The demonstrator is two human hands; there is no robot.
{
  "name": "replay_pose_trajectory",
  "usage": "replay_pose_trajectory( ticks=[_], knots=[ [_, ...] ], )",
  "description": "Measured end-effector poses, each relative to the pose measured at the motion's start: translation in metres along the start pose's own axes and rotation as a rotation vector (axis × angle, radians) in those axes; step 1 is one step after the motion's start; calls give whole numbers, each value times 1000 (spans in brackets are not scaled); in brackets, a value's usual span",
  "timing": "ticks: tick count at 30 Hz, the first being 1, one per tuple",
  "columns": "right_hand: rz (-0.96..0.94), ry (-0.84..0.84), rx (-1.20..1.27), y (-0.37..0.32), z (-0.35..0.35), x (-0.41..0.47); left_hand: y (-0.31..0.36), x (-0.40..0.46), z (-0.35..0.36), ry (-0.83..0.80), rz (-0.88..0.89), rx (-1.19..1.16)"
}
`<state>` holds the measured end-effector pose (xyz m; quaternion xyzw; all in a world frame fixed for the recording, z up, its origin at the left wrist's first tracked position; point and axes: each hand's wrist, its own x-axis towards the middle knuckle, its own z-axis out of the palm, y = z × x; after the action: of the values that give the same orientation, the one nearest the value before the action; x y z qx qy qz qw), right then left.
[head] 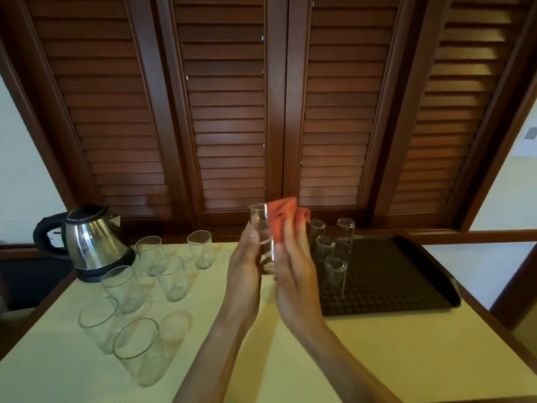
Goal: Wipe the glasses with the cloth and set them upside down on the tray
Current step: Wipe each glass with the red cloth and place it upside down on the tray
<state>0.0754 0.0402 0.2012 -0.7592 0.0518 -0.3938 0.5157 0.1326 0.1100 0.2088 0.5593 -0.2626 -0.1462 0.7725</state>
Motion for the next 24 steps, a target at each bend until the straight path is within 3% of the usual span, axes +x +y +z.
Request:
replay_pose_trajectory(
  ticks=[2, 7, 10, 13, 16, 19, 24],
  knots=[
    [80, 37, 47, -2, -8, 12, -3, -6, 2, 1, -53, 1],
    [-63, -72, 36, 3, 8, -34, 6, -1, -4, 6, -29, -22],
    [96, -22, 268, 2, -1, -15, 1, -13, 2, -11, 8, 60],
    [202, -38, 359, -5, -6, -13, 1, -15, 7, 111, 38, -21],
    [505, 2, 516, -11, -2, -36, 7, -1, 2, 243, 85, -160],
    [738, 63, 776, -8, -10, -22, 3, -2, -2, 229, 131, -147],
    [706, 123, 749, -16, -21, -10, 5, -2, -16, 192, 224, -93]
  ],
)
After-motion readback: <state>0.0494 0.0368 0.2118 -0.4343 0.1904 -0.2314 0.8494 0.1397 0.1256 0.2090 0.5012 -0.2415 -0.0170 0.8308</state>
